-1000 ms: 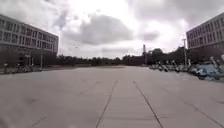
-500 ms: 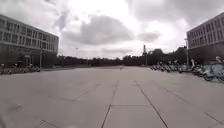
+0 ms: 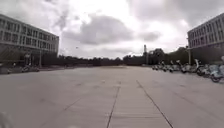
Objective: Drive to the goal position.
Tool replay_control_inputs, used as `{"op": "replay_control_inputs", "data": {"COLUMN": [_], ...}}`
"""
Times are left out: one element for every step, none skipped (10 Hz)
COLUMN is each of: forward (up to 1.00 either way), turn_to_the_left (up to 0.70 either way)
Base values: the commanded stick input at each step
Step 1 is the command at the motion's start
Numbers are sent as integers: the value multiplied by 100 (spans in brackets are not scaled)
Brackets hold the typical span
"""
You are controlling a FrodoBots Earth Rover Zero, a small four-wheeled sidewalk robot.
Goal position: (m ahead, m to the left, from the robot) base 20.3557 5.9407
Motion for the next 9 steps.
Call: {"op": "replay_control_inputs", "data": {"forward": [70, 70, 70, 70, 70, 70, 70, 70, 70], "turn_to_the_left": [0, 0, 0, 0, 0, 0, 0, 0, 0]}}
